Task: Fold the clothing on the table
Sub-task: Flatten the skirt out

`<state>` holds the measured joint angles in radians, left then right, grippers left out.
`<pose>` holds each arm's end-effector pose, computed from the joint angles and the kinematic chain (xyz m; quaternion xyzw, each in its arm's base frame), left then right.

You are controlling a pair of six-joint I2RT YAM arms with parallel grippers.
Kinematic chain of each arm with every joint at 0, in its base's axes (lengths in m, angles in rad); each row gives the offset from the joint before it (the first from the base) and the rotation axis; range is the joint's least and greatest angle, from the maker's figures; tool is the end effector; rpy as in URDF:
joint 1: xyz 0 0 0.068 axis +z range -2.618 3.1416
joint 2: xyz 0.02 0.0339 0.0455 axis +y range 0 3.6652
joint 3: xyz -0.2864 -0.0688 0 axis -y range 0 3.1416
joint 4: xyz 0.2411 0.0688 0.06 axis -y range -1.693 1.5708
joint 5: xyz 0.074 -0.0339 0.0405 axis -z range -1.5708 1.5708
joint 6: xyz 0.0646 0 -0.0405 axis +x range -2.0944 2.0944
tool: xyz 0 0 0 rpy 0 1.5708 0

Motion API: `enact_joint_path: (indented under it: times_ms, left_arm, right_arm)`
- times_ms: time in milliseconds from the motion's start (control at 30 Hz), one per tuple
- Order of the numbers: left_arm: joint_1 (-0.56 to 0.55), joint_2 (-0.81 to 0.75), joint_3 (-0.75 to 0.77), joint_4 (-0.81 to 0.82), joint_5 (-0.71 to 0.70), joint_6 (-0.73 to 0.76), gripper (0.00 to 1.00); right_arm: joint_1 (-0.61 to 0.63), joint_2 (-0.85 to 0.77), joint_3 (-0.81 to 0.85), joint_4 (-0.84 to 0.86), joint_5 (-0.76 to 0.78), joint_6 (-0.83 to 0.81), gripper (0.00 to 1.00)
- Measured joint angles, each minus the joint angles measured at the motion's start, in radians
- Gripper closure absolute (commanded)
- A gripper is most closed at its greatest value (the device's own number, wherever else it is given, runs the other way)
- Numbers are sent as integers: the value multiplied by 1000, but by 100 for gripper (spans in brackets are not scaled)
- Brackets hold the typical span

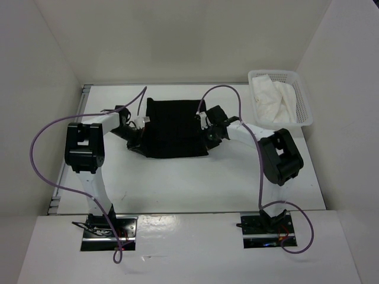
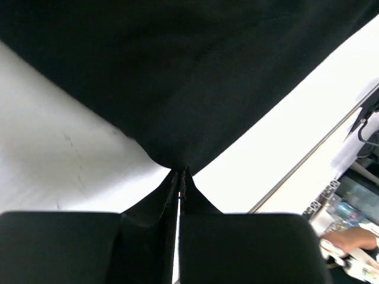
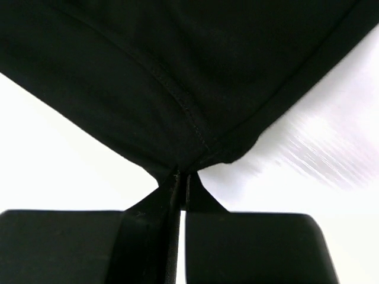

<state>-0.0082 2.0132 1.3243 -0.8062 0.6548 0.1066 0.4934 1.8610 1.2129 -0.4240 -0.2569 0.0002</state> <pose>0.3760 -0.0424 0.1405 0.0664 0.9439 -0.3192 0.0516 0.3407 0.2019 0.1704 -0.2653 0.9243 0.1802 0.2070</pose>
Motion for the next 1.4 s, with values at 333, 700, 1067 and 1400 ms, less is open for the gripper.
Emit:
enact_joint_path:
  times_ms: [333,700,1067,1400]
  left_arm:
    - [-24,-252,140,-37,-27,44,100]
    - [-53,-515,229,-69,-10,106,100]
    - [-71,-885,248,-45,26,109,100]
    - [-79,-1194,126,1,32,108,100]
  right_arm:
    - [0,-264,120,-71,35,-66,100]
    - [5,-425,214,-148,6,-143,100]
    - [8,-669,246,-184,-69,-223,100]
    - [-51,-894,236,-211,-267,-259,100]
